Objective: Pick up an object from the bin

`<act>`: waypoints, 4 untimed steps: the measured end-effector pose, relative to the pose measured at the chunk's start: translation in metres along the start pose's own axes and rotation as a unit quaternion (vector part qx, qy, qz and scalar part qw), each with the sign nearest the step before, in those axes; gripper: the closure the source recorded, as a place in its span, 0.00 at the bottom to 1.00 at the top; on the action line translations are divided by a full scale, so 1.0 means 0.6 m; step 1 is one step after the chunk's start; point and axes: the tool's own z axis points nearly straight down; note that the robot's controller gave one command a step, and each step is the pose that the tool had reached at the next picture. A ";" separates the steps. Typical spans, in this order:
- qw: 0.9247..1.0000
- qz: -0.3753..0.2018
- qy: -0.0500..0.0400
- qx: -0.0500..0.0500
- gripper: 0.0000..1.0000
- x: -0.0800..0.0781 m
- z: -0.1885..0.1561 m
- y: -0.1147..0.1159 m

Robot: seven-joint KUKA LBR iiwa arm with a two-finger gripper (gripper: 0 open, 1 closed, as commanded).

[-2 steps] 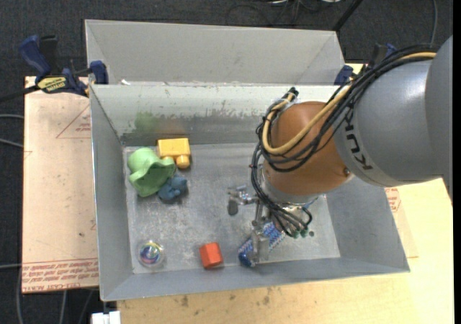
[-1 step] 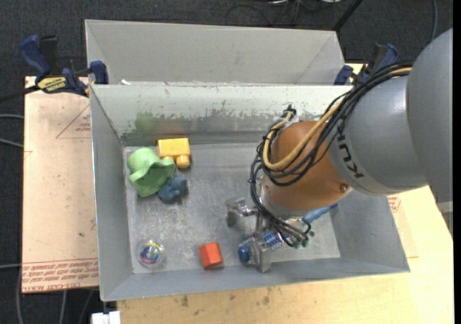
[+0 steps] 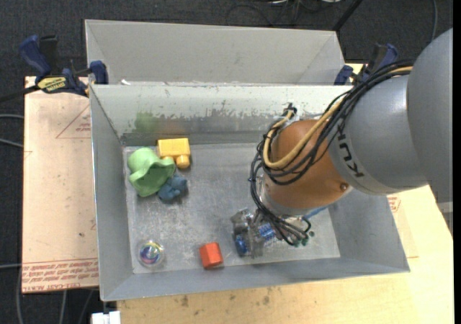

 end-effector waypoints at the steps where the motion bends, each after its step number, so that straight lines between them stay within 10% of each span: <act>1: 1.000 -0.004 -0.001 0.001 1.00 -0.021 -0.203 0.032; 2: 1.000 -0.002 0.004 0.000 0.00 -0.018 -0.196 0.032; 3: 0.994 0.108 0.007 0.000 0.00 0.016 -0.042 0.031; 4: 1.000 0.018 0.004 0.001 0.00 0.012 -0.079 0.003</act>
Offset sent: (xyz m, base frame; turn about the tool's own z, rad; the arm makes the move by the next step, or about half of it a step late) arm 0.0028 0.0203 0.1179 -0.0055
